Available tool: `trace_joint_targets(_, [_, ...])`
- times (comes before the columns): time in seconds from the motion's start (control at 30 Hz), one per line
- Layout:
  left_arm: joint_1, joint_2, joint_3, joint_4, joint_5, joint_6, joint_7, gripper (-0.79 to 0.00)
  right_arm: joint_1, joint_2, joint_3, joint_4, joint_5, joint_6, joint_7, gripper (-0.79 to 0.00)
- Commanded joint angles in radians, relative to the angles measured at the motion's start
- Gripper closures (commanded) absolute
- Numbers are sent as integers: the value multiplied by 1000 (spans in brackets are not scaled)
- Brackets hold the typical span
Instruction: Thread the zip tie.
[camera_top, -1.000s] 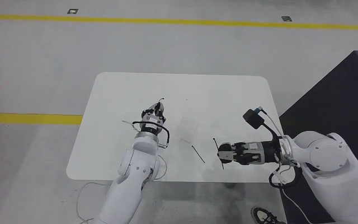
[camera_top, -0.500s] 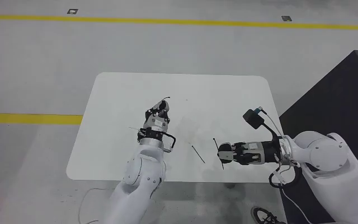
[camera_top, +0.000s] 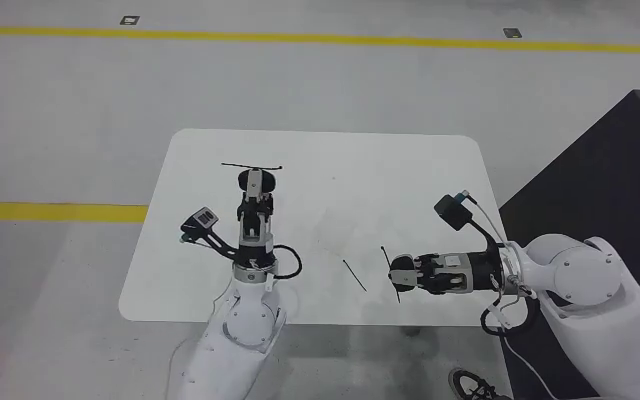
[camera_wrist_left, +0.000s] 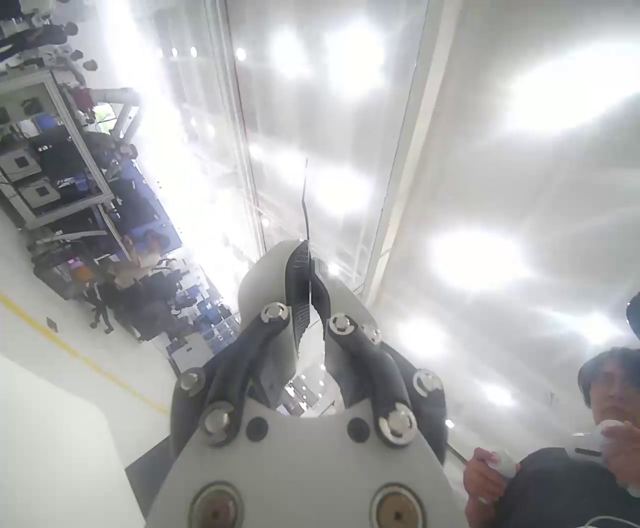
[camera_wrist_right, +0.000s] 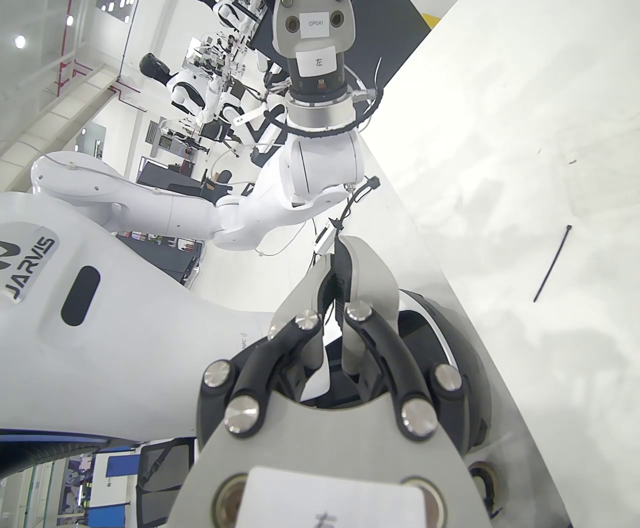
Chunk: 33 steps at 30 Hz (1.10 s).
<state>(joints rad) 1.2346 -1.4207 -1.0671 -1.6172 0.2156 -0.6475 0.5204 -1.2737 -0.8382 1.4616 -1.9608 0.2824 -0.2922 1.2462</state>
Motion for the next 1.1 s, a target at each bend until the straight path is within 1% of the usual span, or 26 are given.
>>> trace_joint_targets(0.0, [0,0,0,0,-3,1,-4,0,0,0,0,0,0,0,0,0])
trace_joint_targets(0.13, [0,0,0,0,-3,1,-4,0,0,0,0,0,0,0,0,0])
trace_joint_targets(0.17, [-1,2,-6,-4,33,6,-15,0,0,0,0,0,0,0,0,0])
trace_joint_targets(0.23, [1,10,-39,-27,269,-2,-19,0,0,0,0,0,0,0,0,0])
trace_joint_targets(0.3, [6,18,-82,-60,565,-2,42,0,0,0,0,0,0,0,0,0])
trace_joint_targets(0.37, [6,26,-126,-79,920,84,174,0,0,0,0,0,0,0,0,0])
trace_joint_targets(0.43, [-2,35,-142,-62,1235,175,318,0,0,0,0,0,0,0,0,0])
trace_joint_targets(0.47, [-5,40,-147,-40,1331,211,378,0,0,0,0,0,0,0,0,0])
trace_joint_targets(0.5, [-10,43,-154,-21,1389,242,421,0,0,0,0,0,0,0,0,0])
trace_joint_targets(0.57, [-27,51,-172,6,1511,298,457,0,0,0,0,0,0,0,0,0])
trace_joint_targets(0.6, [-33,55,-180,18,1559,321,469,0,0,0,0,0,0,0,0,0])
trace_joint_targets(0.7, [-45,61,-198,34,1625,388,499,0,0,0,0,0,0,0,0,0])
trace_joint_targets(1.0, [-45,61,-198,34,1625,388,499,0,0,0,0,0,0,0,0,0])
trace_joint_targets(1.03, [-50,65,-207,18,1710,437,472,0,-6,0,-11,-6,2,16,2,0])
trace_joint_targets(1.07, [-54,73,-212,-4,1861,510,459,0,-6,0,-19,-11,13,39,14,0])
